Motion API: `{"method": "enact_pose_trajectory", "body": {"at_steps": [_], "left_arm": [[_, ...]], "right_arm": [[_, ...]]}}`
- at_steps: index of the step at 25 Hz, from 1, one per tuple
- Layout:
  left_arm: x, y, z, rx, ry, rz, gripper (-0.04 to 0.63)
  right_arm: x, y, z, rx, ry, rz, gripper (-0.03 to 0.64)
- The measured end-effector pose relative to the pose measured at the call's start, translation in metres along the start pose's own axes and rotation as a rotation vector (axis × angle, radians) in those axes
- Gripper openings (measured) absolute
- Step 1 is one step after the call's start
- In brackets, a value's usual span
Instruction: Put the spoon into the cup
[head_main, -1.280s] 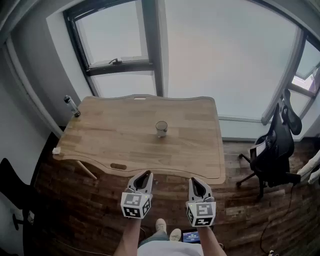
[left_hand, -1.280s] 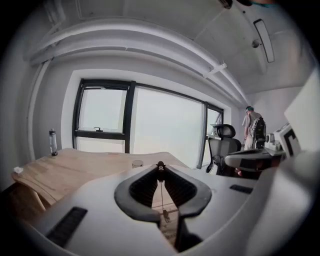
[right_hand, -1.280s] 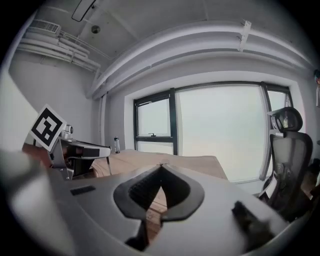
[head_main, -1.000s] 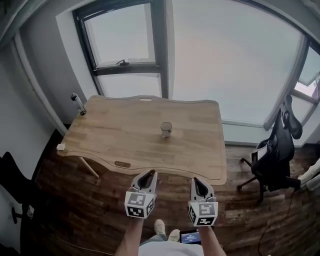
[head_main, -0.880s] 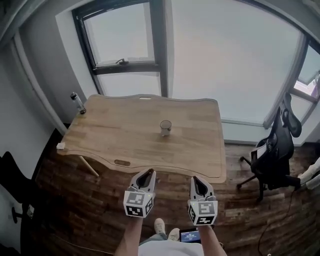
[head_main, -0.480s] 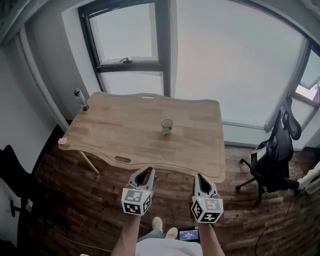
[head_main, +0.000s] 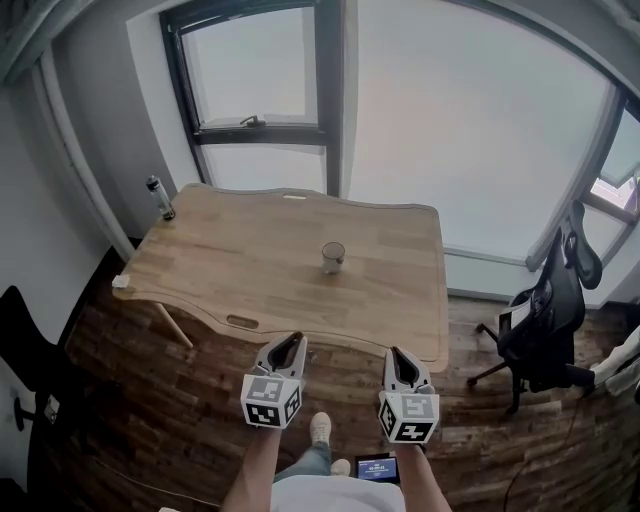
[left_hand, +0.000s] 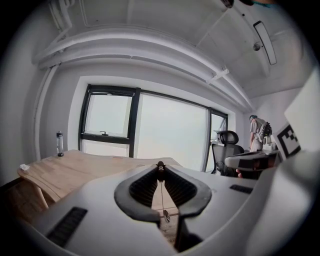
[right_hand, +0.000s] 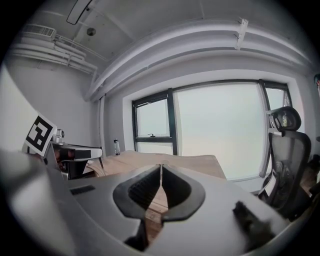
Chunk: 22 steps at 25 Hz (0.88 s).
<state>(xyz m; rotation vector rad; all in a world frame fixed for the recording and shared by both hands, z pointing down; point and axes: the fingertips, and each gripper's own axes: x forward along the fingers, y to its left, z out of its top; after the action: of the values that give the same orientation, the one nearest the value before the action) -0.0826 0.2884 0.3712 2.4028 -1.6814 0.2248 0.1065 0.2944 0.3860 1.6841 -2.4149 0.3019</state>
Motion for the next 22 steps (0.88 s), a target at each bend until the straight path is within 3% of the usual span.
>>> {"method": "enact_pose_trajectory", "body": {"at_steps": [9, 22], "left_arm": [[0.052, 0.03, -0.003, -0.008, 0.014, 0.014, 0.051], [0.204, 0.094, 0.012, -0.012, 0.069, -0.035, 0.051]], "right_arm": [[0.058, 0.001, 0.001, -0.023, 0.017, 0.029, 0.032], [0.203, -0.039, 0.016, -0.001, 0.085, -0.008, 0.032]]}}
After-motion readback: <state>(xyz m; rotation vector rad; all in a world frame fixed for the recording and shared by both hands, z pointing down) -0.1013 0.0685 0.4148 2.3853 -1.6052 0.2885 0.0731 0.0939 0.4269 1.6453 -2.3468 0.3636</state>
